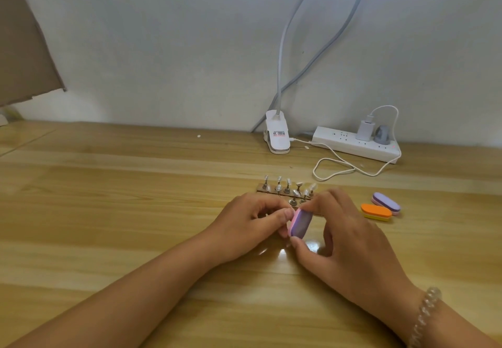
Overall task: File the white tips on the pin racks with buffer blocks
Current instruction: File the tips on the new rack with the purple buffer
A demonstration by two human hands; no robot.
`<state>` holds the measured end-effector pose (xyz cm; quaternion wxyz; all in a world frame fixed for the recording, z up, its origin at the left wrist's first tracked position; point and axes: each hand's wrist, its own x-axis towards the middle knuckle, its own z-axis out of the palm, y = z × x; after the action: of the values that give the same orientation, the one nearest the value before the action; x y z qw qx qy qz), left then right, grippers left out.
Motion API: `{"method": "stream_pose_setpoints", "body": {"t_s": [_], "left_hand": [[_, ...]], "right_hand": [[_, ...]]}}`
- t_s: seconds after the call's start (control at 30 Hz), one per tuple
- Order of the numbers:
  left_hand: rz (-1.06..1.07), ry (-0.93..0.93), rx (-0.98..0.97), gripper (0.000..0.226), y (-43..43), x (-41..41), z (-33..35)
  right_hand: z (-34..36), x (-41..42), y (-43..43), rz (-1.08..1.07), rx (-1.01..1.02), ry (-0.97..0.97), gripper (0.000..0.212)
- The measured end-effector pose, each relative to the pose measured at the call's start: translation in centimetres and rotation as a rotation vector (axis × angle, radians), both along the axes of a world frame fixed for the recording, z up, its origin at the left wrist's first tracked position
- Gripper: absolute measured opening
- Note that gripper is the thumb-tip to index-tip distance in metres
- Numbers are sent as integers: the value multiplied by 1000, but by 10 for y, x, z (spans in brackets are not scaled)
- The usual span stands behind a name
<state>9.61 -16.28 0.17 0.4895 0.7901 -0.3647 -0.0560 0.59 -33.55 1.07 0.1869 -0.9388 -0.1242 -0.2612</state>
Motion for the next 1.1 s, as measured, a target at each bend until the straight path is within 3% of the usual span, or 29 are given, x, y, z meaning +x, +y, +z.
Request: {"method": "stream_pose_setpoints", "body": {"t_s": [0.1, 0.23, 0.37, 0.53, 0.73, 0.87, 1.0, 1.1], "left_hand": [[1, -39, 30, 26, 0, -1, -1], [-11, -30, 31, 22, 0, -1, 0], [4, -86, 63, 18, 1, 1, -2], [0, -73, 59, 17, -1, -2, -1], [-8, -64, 51, 18, 0, 0, -2], [-5, -76, 62, 16, 0, 0, -2], [-5, -85, 70, 20, 0, 1, -3], [-8, -79, 65, 18, 0, 0, -2]], "right_hand": [[-1, -3, 2, 56, -49, 25, 30], [1, 1, -2, -4, 99, 22, 34], [1, -2, 3, 71, 70, 49, 34], [3, 1, -4, -41, 308, -10, 32], [1, -3, 1, 115, 206, 83, 31], [2, 3, -5, 22, 333, 15, 32], [0, 0, 0, 135, 258, 90, 30], [0, 2, -4, 99, 361, 59, 32]]}}
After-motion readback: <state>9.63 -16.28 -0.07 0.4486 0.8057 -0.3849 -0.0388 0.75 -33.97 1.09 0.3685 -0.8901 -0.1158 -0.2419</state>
